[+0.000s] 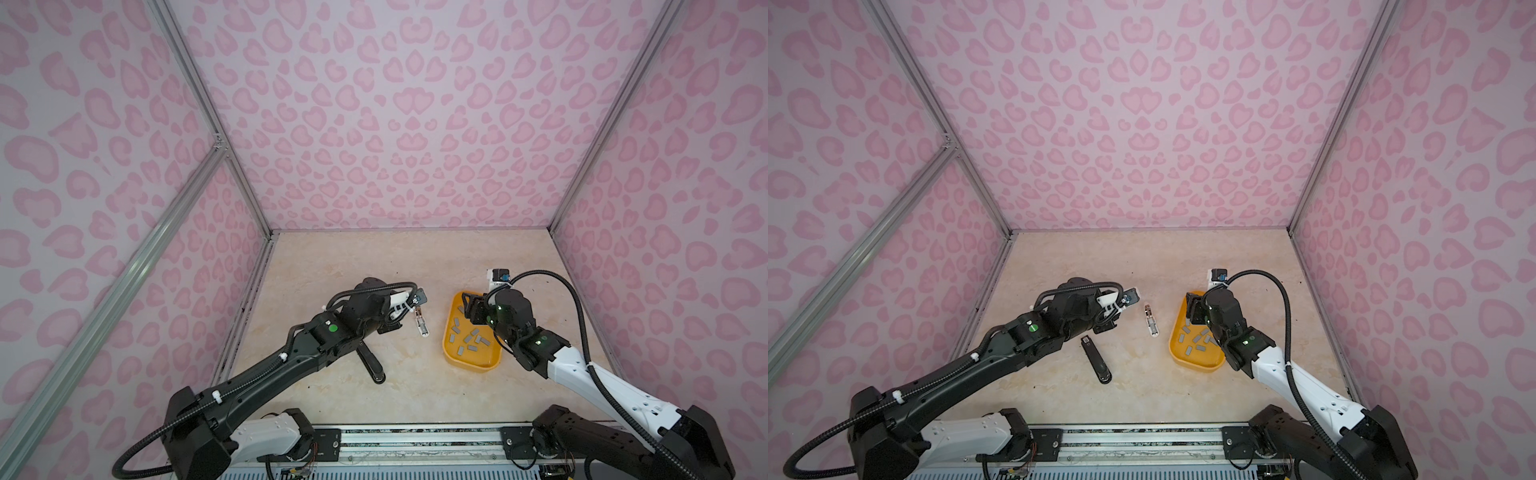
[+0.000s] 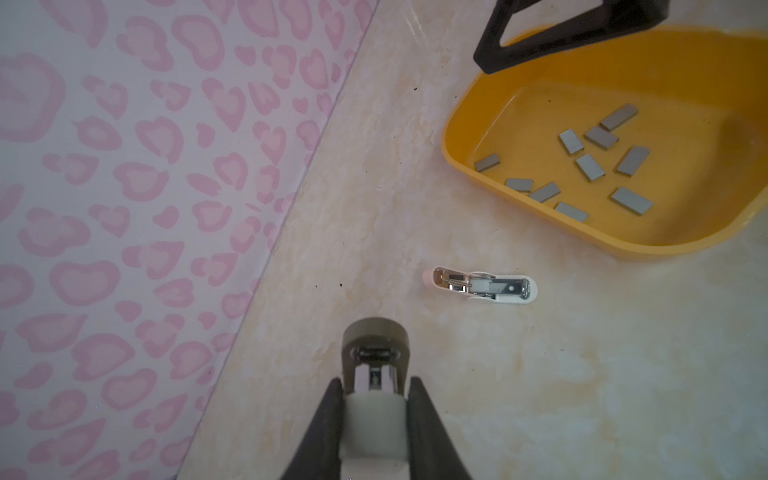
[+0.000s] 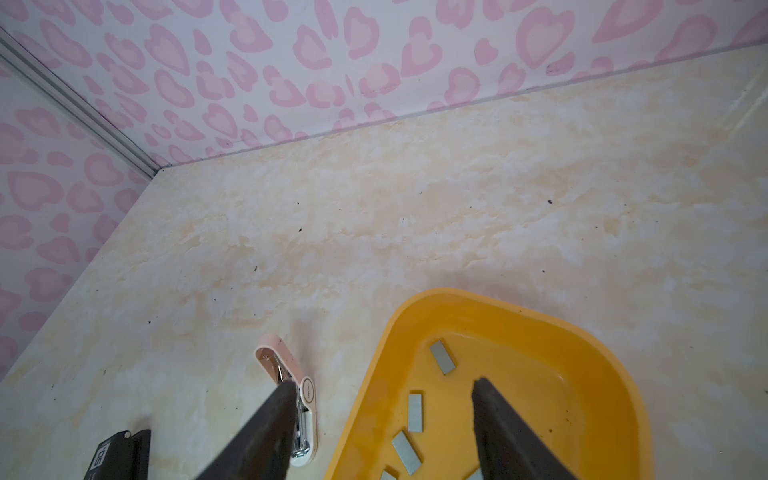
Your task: Load the staples into the stapler
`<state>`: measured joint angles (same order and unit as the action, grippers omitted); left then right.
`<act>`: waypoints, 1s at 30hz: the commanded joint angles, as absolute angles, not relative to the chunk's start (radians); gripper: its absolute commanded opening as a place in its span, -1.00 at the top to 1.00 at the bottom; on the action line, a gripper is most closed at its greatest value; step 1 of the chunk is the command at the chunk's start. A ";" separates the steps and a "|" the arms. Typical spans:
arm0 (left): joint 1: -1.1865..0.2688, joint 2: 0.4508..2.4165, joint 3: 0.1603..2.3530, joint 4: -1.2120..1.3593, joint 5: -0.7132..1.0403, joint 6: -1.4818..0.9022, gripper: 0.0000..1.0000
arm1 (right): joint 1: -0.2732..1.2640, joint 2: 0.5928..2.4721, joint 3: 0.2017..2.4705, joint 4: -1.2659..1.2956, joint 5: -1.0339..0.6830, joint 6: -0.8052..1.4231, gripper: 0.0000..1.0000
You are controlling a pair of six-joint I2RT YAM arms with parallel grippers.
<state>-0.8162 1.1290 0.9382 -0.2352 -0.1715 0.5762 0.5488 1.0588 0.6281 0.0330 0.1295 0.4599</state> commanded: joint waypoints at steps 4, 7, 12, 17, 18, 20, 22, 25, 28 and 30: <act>-0.815 0.943 0.683 0.112 -0.117 0.322 0.93 | 0.611 1.101 0.646 0.095 0.105 0.406 -0.33; -0.813 0.899 0.516 0.319 -0.096 0.294 0.93 | 0.701 1.148 0.695 0.082 0.127 0.330 -0.33; -0.813 0.892 0.546 0.289 -0.160 0.222 0.93 | 0.799 1.237 0.743 0.113 0.020 0.276 -0.23; -0.813 0.921 0.568 0.258 -0.145 0.220 0.93 | 0.828 1.291 0.747 0.181 -0.095 0.281 -0.11; -0.813 0.932 0.570 0.256 -0.139 0.229 0.93 | 0.828 1.301 0.746 0.196 -0.125 0.285 -0.09; -0.814 0.955 0.573 0.256 -0.131 0.242 0.93 | 0.830 1.305 0.743 0.215 -0.161 0.288 -0.06; -0.814 0.985 0.576 0.253 -0.109 0.261 0.93 | 0.831 1.297 0.731 0.244 -0.188 0.293 -0.06; -0.814 1.021 0.583 0.249 -0.072 0.278 0.93 | 0.830 1.270 0.705 0.282 -0.205 0.296 -0.06; -0.814 1.046 0.586 0.244 -0.060 0.288 0.93 | 0.830 1.238 0.679 0.304 -0.200 0.293 -0.06; -0.813 1.055 0.593 0.238 -0.051 0.296 0.93 | 0.830 1.225 0.666 0.319 -0.198 0.293 -0.07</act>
<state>-0.8146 1.0481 0.5751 0.2150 -0.0788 0.2726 0.8291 1.2369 0.6827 0.2535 -0.1833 0.2958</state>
